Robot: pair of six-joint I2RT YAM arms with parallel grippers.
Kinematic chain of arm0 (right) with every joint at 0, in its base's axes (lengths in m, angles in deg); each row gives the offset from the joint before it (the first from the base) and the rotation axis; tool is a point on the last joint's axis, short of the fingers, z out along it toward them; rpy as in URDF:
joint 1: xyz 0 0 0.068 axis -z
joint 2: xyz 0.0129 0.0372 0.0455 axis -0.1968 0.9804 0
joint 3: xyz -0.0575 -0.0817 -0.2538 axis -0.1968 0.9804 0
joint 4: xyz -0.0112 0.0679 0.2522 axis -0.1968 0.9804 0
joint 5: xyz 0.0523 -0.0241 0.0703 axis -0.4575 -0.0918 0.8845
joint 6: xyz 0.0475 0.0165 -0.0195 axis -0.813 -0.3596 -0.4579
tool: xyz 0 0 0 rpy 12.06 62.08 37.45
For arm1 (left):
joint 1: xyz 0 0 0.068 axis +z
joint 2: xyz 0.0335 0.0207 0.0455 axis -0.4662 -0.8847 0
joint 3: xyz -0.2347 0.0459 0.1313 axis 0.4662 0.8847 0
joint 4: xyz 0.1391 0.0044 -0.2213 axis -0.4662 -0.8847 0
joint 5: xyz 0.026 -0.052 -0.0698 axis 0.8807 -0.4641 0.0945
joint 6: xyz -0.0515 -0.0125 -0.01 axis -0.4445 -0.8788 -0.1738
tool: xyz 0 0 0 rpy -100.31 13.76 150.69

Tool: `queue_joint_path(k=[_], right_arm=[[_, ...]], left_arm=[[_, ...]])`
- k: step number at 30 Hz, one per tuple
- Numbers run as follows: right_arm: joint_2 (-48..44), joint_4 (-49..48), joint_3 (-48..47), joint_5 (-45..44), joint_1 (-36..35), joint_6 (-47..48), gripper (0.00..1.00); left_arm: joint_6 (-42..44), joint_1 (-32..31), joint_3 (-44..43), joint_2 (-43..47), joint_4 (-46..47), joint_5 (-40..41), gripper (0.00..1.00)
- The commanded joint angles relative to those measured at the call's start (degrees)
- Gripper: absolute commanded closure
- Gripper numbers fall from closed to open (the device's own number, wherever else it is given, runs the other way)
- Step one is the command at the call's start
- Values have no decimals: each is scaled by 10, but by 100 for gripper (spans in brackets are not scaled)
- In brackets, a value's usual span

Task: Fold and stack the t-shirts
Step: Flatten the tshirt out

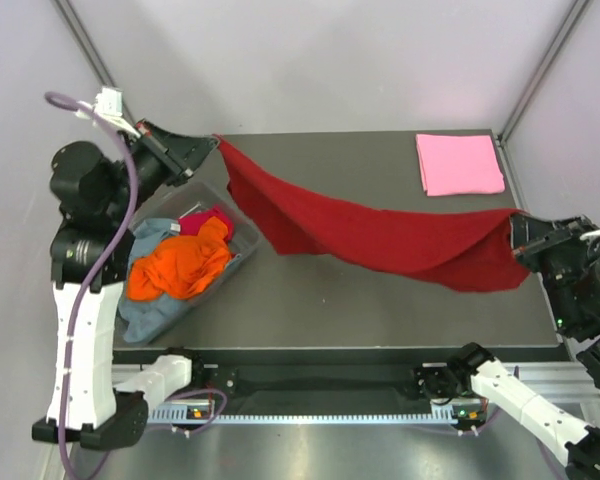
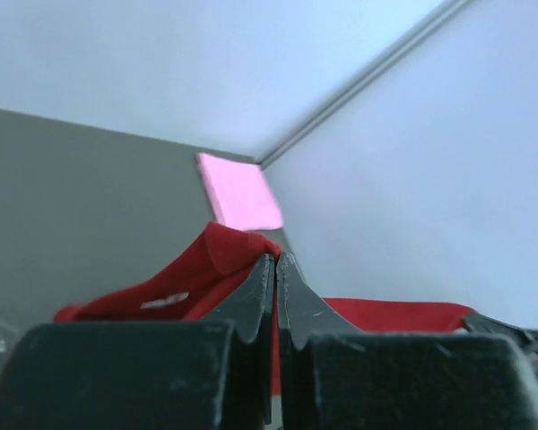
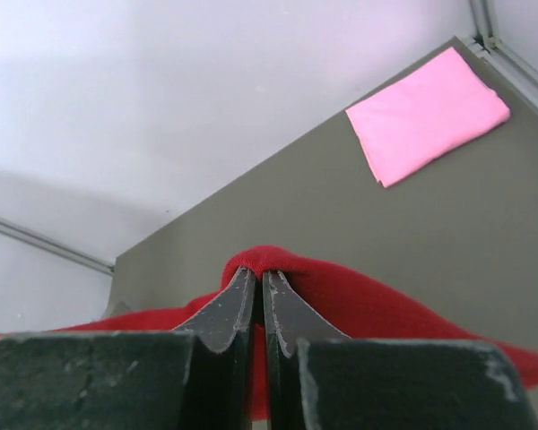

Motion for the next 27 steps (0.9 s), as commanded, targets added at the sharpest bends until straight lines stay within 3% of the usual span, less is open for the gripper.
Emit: queue_joint_path(k=[1,7,10,12,15,16,22,27], right_arm=[[10,28,-26,-26,4,10,100],[112,46,-5,-40,5,34,100],[156,45,31,-53,7,34,100],[176,46,66,-60,24,31,100],[184,10,135,-30,93,49,100],[186,-21,152,22,151,74,100],[291,-115,227,263,373,174,100],[408,-155,196,301,408,152,99]], left_arm=[[-49,-1,1,30,56,-40,100],[-63,-1,122,28,97,-5,100],[-68,-16,193,-27,148,-21,100],[-33,-40,217,-77,155,11,100],[-6,-90,228,-152,176,56,100],[-8,-109,232,-172,191,52,100],[8,-160,165,-353,223,77,100],[51,-160,59,-502,185,92,100]])
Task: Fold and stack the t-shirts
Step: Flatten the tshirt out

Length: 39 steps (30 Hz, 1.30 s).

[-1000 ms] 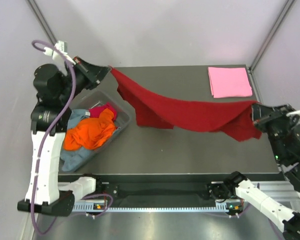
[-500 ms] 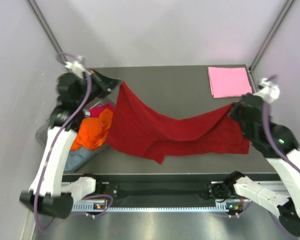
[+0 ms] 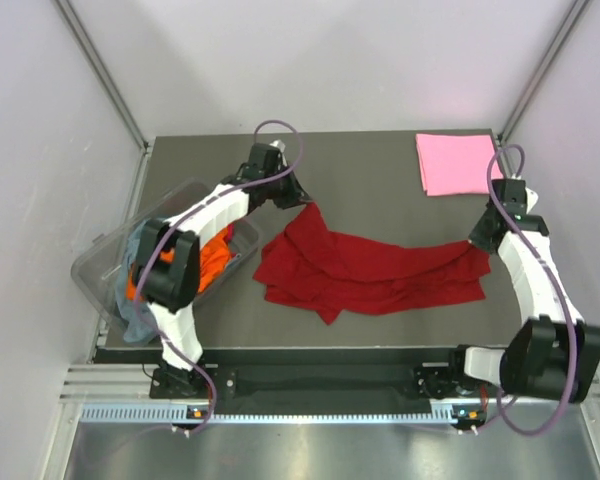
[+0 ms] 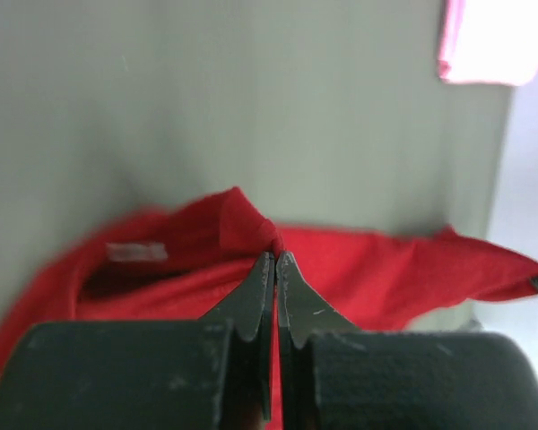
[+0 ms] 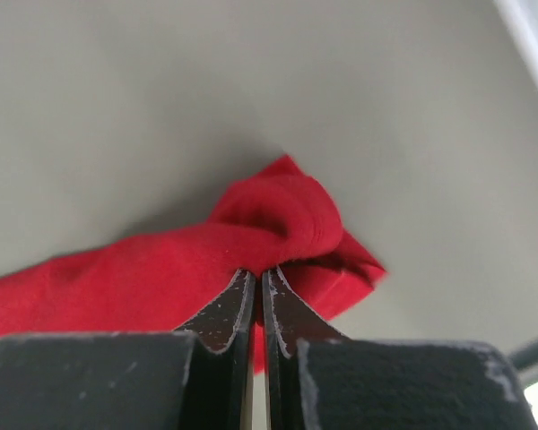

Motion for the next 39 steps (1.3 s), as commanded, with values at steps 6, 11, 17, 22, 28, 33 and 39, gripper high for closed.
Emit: queue_joint_path(k=[6,11,17,22,28,33,39], right_arm=[[154,-75,-118,57,31,-17,99],[195,-75,-132,15,58,-25,98],[222,-78,-155,15,81,-4,85],[195,-64,-171,71,74,-37,62],[130,-75,-95,137,23,-61,61],[87,-62,-9,143,41,-160,61],[68,13,18,128,68,-252,60]], left_arm=[[87,18,-255,-165,-49,27,100],[109,35,-338,-229,-75,27,94],[210,25,-405,-197,-222,113,54],[237,-32,-272,-76,-287,221,55],[195,-63,-61,96,-287,256,62],[195,-129,-6,213,-300,289,60],[186,-130,84,269,-246,228,60]])
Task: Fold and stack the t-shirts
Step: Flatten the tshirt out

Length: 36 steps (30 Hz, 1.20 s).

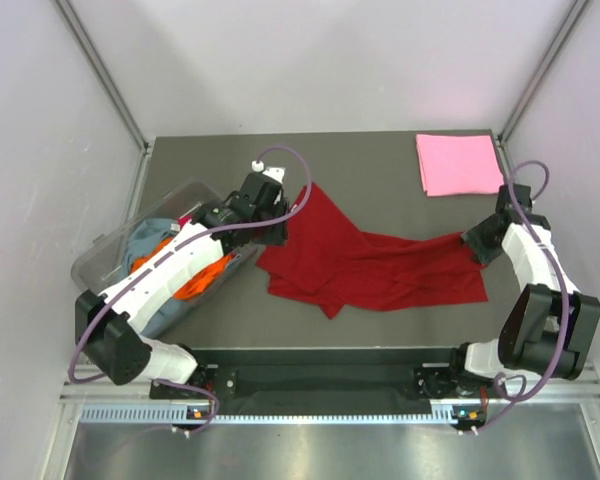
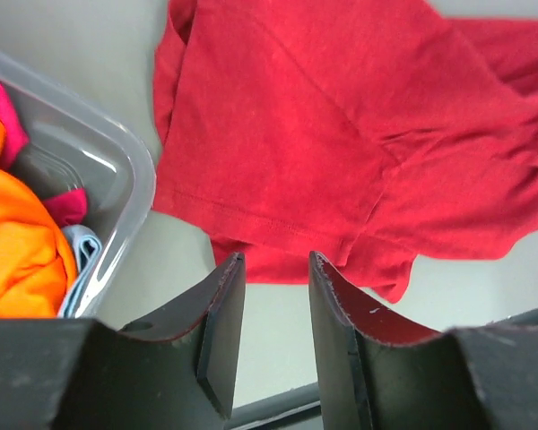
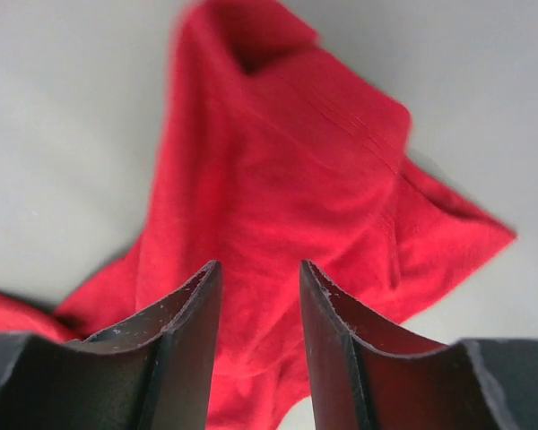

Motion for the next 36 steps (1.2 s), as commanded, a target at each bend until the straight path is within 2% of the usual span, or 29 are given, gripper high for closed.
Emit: queue_joint_path(k=[1,7,14,17,25,29,31,32,35,36], right_arm=[[-36,29,27,16,7,-78,60],[-65,18,103,9,21,-130,60],[-66,6,126,3,62,-123,72],[-66,8,128,3,65,-124,73],[-62,-25,172,-36,65,-142,70],[-17,-96,193,-22,68,-134,70],[6,-97,180,-36,72,-128,77],[21,-80,172,-46,75,-121,87],[12,-49,147,-100,92,-100,99],[3,-43,141,-135,104,-94,100]], left_arm=[[-4,5,23,11,41,-26,60],[-2,4,35,35,61,-41,60],[-7,5,82,71,112,-41,61],[-6,5,89,68,114,-45,61],[1,5,83,60,106,-36,60],[2,5,80,62,104,-36,60],[4,5,79,62,100,-25,60],[5,5,79,61,94,-21,60],[1,5,76,59,85,-2,59],[-6,5,73,57,83,2,58]])
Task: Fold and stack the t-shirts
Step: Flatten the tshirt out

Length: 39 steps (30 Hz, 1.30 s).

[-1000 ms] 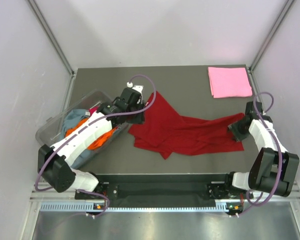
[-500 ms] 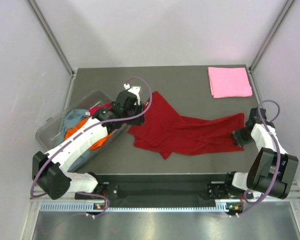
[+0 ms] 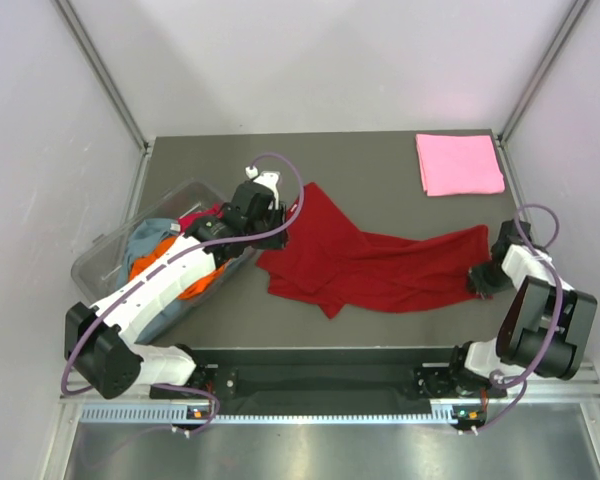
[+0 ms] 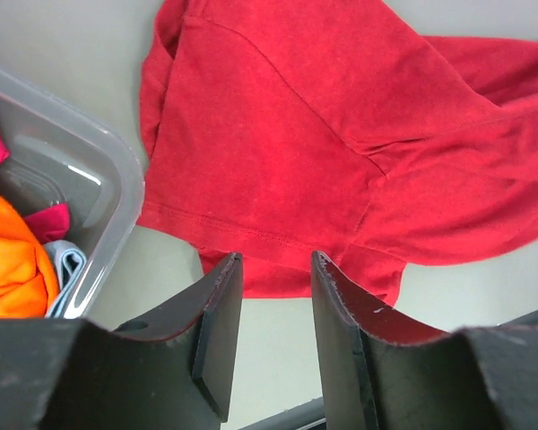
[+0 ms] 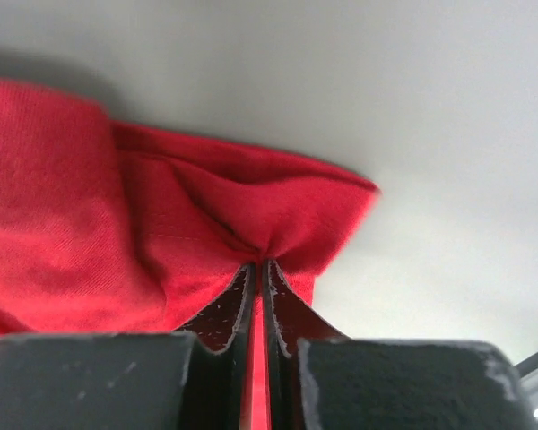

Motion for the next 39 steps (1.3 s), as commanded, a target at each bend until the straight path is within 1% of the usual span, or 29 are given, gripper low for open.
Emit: queue_joint_path(k=[1,3,5,9,12,14,15,16,17,19,20,21,23,24,25,28,29,30,33,34,36,39], right_arm=[[-9,-12,-27,-134,37,28,100],[-46,-6,-35,-176,61,49,100],[-75,-3,-35,-186,80,64,100],[-84,-5,-23,-188,111,79,100],[-70,-4,-18,-174,136,95,100],[-61,-6,-20,-167,141,105,99],[-58,-9,-20,-164,143,107,99],[-59,-12,-17,-163,143,108,98],[-63,-17,-13,-163,145,108,98],[-69,-34,0,-164,156,108,98],[-75,-40,5,-161,165,109,98],[-76,-46,8,-141,183,110,98],[-70,-58,10,-119,192,118,98],[-66,-57,9,-106,192,120,95],[-63,-58,9,-99,192,122,93],[-61,-63,10,-84,192,121,86],[-63,-62,9,-80,192,120,83],[-65,-63,9,-71,192,120,77],[-74,-62,9,-55,192,117,69],[-79,-57,10,-51,192,116,68],[-84,-57,13,-39,192,117,66],[-100,-57,16,-27,192,117,66]], left_arm=[[-16,1,-16,-1,0,20,58],[-29,1,-17,-2,9,8,57],[-41,1,-17,-9,16,-3,57],[-83,1,-4,-31,27,-17,55],[-147,1,25,-46,51,-24,54],[-177,1,60,-52,87,-42,54],[-210,1,70,-52,104,-47,54],[-224,1,82,-52,120,-53,54],[-237,0,92,-49,159,-54,54],[-275,1,120,-48,184,-38,53],[-285,0,121,-52,181,-30,53],[-313,1,109,-56,170,-13,53],[-342,0,100,-70,147,2,54],[-389,0,99,-73,123,13,55],[-419,0,100,-80,111,41,57],[-507,-1,107,-95,69,70,56],[-522,-1,104,-100,53,72,56],[-536,-2,91,-106,32,74,56],[-552,-13,46,-139,-20,98,58],[-552,-22,35,-160,-49,102,58],[-560,-28,17,-181,-58,102,58],[-577,-32,43,-186,-29,82,59]])
